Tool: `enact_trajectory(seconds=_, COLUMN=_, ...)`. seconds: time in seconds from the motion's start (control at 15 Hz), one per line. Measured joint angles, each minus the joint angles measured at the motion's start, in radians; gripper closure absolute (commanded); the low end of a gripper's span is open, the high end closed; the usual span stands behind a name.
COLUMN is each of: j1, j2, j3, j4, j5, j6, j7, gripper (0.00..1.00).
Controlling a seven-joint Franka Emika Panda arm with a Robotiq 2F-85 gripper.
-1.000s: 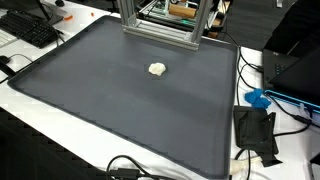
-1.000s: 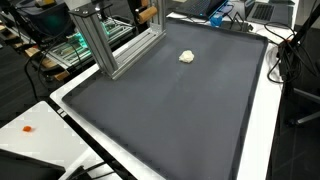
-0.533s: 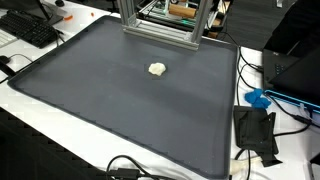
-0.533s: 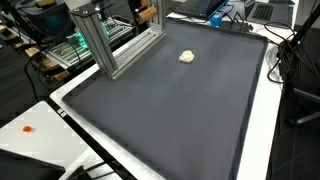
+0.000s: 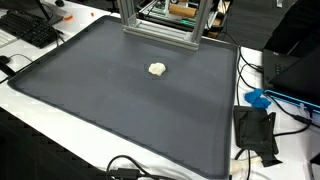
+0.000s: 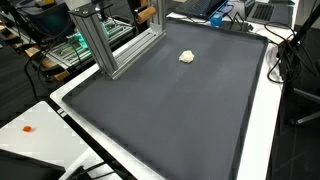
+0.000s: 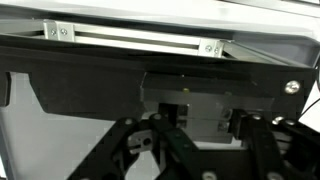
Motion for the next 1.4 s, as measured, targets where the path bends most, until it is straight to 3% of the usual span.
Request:
enact_trajectory(seconds=0.47, j1=-0.003, j2=0.011, j3=-0.004, j4=0.015, j5=-0.001, j6=-0.025, j7=0.052, gripper=0.71)
enact_trajectory(seconds=0.53, j1=-0.003, j2=0.013, j3=-0.004, j4=0.017, j5=0.000, j6=-0.030, j7=0.061, gripper=0.65)
enact_trajectory(seconds=0.6, j1=-0.004, j2=0.016, j3=-0.004, j4=0.020, j5=0.000, j6=-0.033, j7=0.071, gripper=0.33)
enact_trajectory(seconds=0.67, j1=-0.004, j2=0.018, j3=-0.004, j4=0.023, j5=0.000, j6=-0.035, j7=0.076, gripper=0.20)
enact_trajectory(seconds=0.87, j1=-0.006, j2=0.025, j3=-0.004, j4=0.027, j5=0.005, j6=-0.047, j7=0.097, gripper=0.02)
enact_trajectory(seconds=0.93, j1=-0.006, j2=0.028, j3=-0.005, j4=0.028, j5=0.009, j6=-0.050, j7=0.103, gripper=0.05)
enact_trajectory(seconds=1.0, j1=-0.005, j2=0.030, j3=-0.004, j4=0.030, j5=0.016, j6=-0.052, j7=0.109, gripper=0.28)
enact_trajectory(seconds=1.13, j1=-0.005, j2=0.034, j3=-0.004, j4=0.036, j5=0.029, j6=-0.060, j7=0.115, gripper=0.31)
enact_trajectory(seconds=1.4, j1=-0.009, j2=0.034, j3=-0.005, j4=0.047, j5=0.031, j6=-0.070, j7=0.137, gripper=0.63)
